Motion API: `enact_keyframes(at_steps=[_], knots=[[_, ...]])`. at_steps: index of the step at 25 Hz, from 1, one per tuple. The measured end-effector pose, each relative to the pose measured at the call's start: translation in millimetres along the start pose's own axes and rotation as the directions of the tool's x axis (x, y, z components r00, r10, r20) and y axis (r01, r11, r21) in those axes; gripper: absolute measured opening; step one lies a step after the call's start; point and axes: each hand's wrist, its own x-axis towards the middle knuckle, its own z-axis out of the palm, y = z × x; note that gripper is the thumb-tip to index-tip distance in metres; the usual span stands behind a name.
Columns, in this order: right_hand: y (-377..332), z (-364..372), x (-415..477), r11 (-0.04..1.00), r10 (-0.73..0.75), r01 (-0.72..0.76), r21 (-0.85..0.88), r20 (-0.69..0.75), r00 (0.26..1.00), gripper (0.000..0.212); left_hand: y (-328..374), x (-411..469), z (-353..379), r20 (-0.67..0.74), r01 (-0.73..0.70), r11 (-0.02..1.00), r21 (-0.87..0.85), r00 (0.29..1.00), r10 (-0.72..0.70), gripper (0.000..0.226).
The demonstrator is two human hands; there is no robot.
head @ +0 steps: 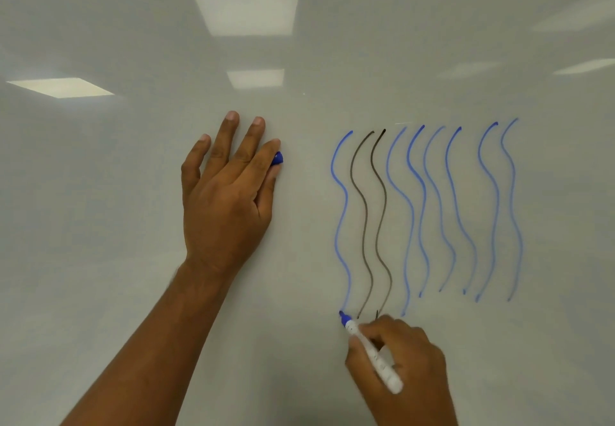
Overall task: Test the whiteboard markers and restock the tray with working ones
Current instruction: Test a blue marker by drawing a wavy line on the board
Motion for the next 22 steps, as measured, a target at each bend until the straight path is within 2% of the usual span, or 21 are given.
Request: enact_keyframes(at_steps=[2, 4, 9, 13, 18, 22], knots=[[-7.8, -15.7, 26.0, 0.968, 0.128, -0.125, 0.216, 0.003, 0.992, 0.004, 0.5, -1.0, 0.4, 0.002, 0.002, 1.0, 0.002, 1.0, -0.002, 0.035], [-19.1, -24.9, 63.4, 0.937, 0.123, -0.1, 0.333, -0.048, 0.991, 0.011, 1.2, -1.5, 1.1, 0.004, -0.001, 1.0, 0.004, 1.0, 0.001, 0.035], [-50.1, -20.6, 154.5, 0.945, 0.031, 0.027, 0.327, -0.171, 0.985, 0.009, 0.7, 0.1, 0.2, 0.009, 0.003, 1.0, 0.003, 1.0, -0.003, 0.034], [-52.5, -5.8, 170.5, 0.953, 0.013, 0.039, 0.302, -0.167, 0.986, 0.006, 0.7, 0.7, -0.7, 0.021, 0.002, 1.0, -0.007, 1.0, -0.002, 0.035], [-51.4, 4.5, 169.8, 0.978, -0.065, 0.095, 0.187, -0.158, 0.985, 0.006, 0.0, 0.5, 0.4, 0.03, -0.001, 1.0, -0.015, 1.0, 0.002, 0.037], [-48.0, 5.7, 130.6, 0.966, -0.252, 0.245, -0.084, -0.101, 0.962, 0.005, -0.8, -1.0, 0.6, 0.015, -0.011, 1.0, -0.014, 1.0, 0.011, 0.036]])
